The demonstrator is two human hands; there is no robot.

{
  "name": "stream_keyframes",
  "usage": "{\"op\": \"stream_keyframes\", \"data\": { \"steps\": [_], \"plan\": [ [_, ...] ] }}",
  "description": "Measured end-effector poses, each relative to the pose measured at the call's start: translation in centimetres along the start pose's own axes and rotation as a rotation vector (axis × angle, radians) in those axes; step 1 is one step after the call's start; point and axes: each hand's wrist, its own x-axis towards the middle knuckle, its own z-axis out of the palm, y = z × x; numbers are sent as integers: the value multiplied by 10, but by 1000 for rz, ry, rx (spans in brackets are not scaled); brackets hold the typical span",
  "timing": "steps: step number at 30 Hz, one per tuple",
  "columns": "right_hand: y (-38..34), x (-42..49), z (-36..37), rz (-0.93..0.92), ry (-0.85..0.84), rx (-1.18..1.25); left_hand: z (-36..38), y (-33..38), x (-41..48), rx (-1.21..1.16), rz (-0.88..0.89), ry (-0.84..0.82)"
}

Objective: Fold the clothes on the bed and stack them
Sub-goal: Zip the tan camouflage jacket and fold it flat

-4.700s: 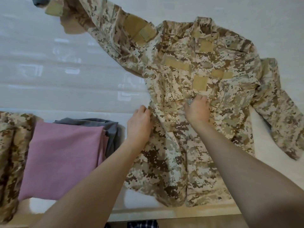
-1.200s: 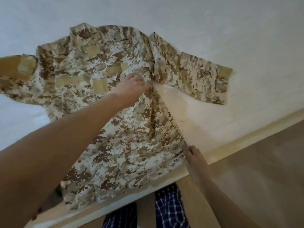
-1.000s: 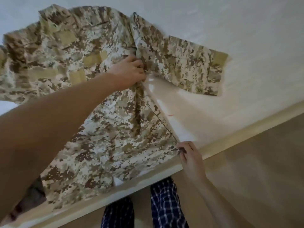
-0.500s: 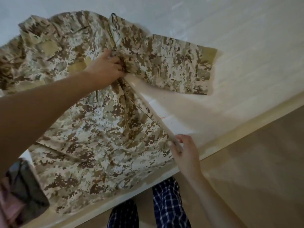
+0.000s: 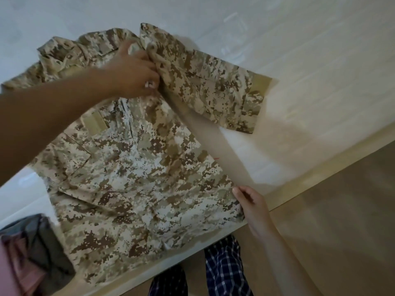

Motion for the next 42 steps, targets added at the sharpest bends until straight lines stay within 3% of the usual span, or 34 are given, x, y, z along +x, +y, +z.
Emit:
{"op": "stream_keyframes", "data": {
  "steps": [3,6,7,8,11,13,16,19,22,26,29,31,34,38,42],
  "plan": [
    [4,8,-4,113,-22,20,-8,-4,10,-142,-45,85],
    [7,8,-12,304,-215,404,-13,10,25,-176,-155,183],
    [8,9,-13,311,-210,409,-14,19,32,-200,-197,219],
    [8,11,-13,273,-157,279,-13,31,38,-253,-231,245],
    [8,18,-10,-9,133,-418,-9,72,47,-508,-245,333],
    [0,18,-11,-118,230,-484,3,96,27,-645,-277,430],
    [-14,23,-8,-187,224,-425,41,129,-44,-840,-605,560],
    [-37,42,16,-255,112,-440,80,178,-122,-973,-907,419],
    [-61,64,43,-236,-65,-552,100,233,-161,-1006,-869,116],
    [-79,79,42,-211,49,-864,117,258,-156,-993,-819,-3],
    [-90,80,51,-264,144,-688,123,244,-144,-990,-829,0],
    [-109,84,70,-293,67,-498,130,232,-142,-956,-859,12],
    [-141,105,93,-98,-62,-341,145,214,-142,-982,-846,-35],
    [-156,133,78,-308,173,-625,169,199,-171,-856,-715,-14],
    [-140,110,83,-564,483,-830,199,195,-229,-881,-1175,27]
  ]
}}
